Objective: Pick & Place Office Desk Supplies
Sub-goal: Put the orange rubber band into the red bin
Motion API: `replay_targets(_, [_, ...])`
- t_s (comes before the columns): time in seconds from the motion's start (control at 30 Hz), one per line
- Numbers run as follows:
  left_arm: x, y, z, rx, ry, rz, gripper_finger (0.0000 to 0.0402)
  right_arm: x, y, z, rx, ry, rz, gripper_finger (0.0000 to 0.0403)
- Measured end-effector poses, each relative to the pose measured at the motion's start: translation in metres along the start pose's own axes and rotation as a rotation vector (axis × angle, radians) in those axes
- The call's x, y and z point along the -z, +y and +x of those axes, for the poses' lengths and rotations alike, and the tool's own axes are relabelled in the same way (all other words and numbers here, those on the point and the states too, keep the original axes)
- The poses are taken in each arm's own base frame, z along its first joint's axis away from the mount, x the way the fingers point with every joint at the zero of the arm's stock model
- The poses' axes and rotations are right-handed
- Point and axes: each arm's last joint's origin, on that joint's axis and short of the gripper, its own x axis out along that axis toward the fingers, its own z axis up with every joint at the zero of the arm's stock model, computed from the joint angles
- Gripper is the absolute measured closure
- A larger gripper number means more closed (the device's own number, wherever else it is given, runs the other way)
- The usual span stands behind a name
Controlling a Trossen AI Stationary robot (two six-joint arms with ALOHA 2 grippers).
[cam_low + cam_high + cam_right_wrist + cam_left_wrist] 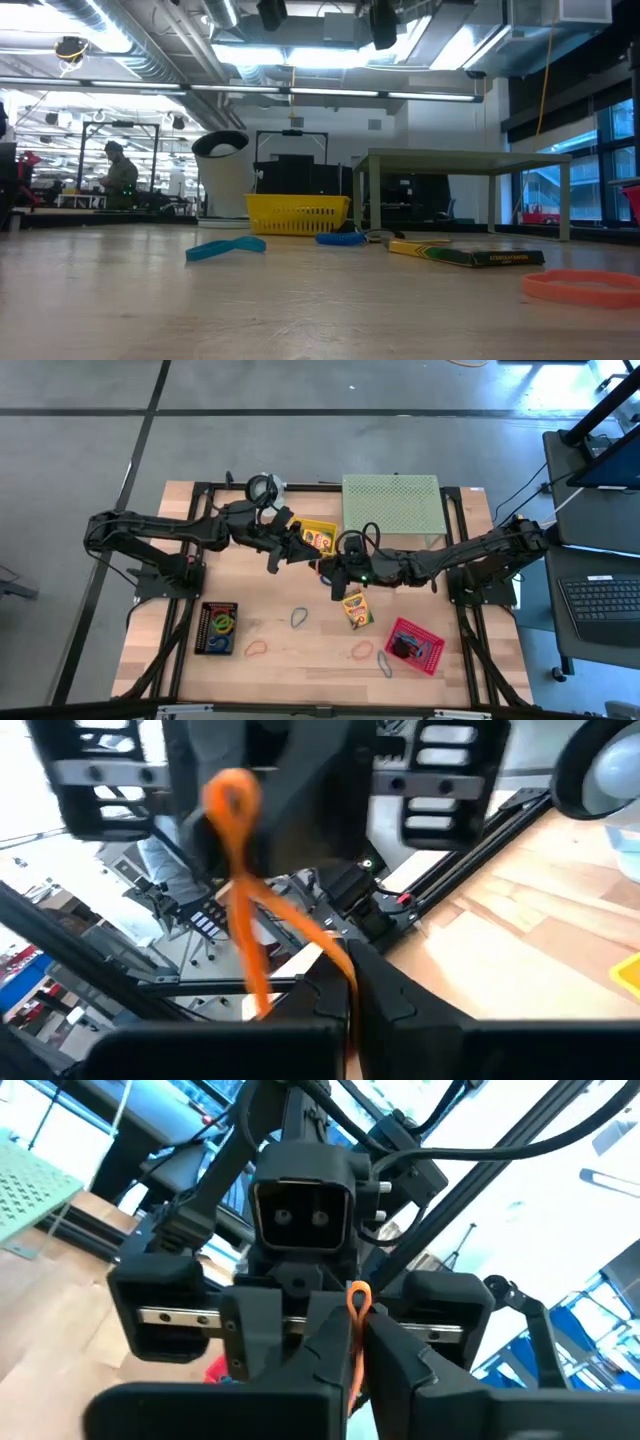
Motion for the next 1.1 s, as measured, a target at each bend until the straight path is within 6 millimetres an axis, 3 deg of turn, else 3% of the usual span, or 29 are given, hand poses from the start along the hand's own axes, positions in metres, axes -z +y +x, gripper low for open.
replay_targets(0.23, [-0.001, 0.009, -0.004, 0.036, 0.086, -0.005, 0.0319, -0.011, 0.014, -0.015, -0.057, -0.025, 0.021, 0.0401])
replay_targets(0.57, [-0.013, 0.022, -0.014, 0.108, 0.143, -0.009, 0.0265, -0.019, 0.039, -0.060, -0.039, -0.012, 0.043, 0.0402])
replay_targets(0.9, [-0.027, 0.039, -0.026, 0.090, 0.134, -0.010, 0.0263, 0.005, 0.048, -0.080, 0.007, 0.125, 0.129, 0.0403])
replay_targets(1.1, [-0.022, 0.038, -0.032, 0.162, 0.263, -0.060, 0.0263, 0.026, 0.036, -0.122, 0.247, 0.354, 0.223, 0.0403])
